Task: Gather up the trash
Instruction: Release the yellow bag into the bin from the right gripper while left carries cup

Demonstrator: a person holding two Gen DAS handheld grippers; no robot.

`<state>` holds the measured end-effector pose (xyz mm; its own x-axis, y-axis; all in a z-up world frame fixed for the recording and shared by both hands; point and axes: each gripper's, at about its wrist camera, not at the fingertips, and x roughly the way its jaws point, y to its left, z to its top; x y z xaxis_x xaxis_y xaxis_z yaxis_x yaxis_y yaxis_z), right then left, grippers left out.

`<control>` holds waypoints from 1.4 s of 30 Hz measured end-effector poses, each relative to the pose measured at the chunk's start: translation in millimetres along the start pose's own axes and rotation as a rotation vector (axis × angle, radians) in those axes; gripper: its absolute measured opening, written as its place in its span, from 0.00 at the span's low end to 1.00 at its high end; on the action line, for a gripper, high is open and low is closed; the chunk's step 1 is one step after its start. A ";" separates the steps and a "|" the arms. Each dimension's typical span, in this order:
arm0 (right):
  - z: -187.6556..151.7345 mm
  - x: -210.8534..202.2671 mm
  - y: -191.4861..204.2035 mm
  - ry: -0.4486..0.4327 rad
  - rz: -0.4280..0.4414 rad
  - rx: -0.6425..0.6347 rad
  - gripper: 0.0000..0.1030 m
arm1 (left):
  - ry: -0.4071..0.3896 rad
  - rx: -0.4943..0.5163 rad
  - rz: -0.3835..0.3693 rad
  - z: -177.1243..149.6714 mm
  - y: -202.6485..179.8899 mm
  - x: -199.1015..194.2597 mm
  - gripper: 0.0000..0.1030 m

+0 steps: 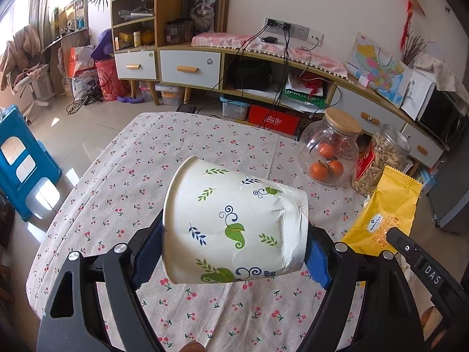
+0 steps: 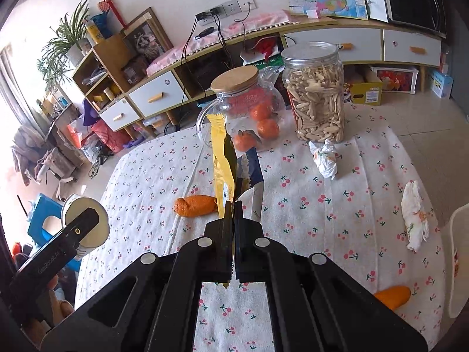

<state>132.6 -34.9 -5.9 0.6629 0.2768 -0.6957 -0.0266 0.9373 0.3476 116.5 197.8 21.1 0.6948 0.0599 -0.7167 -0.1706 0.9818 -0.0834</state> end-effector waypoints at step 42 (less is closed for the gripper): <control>-32.8 -155.6 -198.1 -0.231 -0.410 0.054 0.00 | -0.065 0.235 -0.214 -56.3 -210.7 -51.0 0.77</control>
<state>10.2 -256.7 12.9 0.7601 -0.1740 -0.6261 0.3068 0.9454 0.1097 77.7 -22.3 36.2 0.7423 -0.1485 -0.6534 0.1447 0.9877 -0.0601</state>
